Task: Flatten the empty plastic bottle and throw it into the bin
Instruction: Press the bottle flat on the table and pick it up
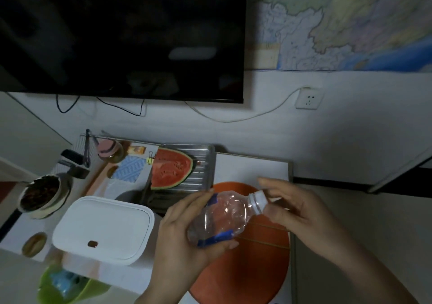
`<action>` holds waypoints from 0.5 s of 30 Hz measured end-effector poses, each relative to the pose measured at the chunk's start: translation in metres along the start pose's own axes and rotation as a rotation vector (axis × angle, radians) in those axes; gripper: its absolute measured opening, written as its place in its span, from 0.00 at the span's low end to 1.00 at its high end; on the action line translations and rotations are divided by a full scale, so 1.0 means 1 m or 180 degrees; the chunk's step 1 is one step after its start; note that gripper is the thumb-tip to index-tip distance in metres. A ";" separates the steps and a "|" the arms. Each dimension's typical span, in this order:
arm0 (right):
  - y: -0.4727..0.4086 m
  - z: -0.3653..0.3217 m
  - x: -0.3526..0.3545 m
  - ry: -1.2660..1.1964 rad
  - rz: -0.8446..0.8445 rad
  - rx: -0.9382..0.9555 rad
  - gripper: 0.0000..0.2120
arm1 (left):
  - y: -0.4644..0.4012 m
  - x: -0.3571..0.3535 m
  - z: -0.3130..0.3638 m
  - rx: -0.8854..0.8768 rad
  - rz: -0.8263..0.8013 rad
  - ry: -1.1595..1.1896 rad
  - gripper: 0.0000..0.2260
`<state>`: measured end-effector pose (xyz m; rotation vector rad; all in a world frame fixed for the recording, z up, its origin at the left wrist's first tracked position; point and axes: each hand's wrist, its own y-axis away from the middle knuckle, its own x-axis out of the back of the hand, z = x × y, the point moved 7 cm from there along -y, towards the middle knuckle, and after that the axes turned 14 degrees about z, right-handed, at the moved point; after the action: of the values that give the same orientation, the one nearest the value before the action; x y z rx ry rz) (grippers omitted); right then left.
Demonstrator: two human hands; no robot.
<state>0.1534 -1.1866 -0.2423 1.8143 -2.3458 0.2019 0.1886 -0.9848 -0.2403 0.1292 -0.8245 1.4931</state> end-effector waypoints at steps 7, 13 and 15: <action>0.003 -0.029 0.011 0.0197 0.0344 0.0380 0.21 | -0.007 0.009 0.020 -0.0050 0.0106 -0.0065 0.38; 0.001 -0.025 0.003 0.0254 0.0602 0.0202 0.10 | -0.010 0.010 0.033 -0.0353 0.0369 -0.0401 0.38; 0.001 -0.030 0.004 0.0381 0.0430 0.0266 0.06 | -0.010 0.011 0.027 -0.0297 0.0259 -0.0354 0.39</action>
<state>0.1531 -1.1836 -0.2120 1.6298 -2.4094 0.4199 0.1848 -0.9925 -0.2106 0.1110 -0.9975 1.5312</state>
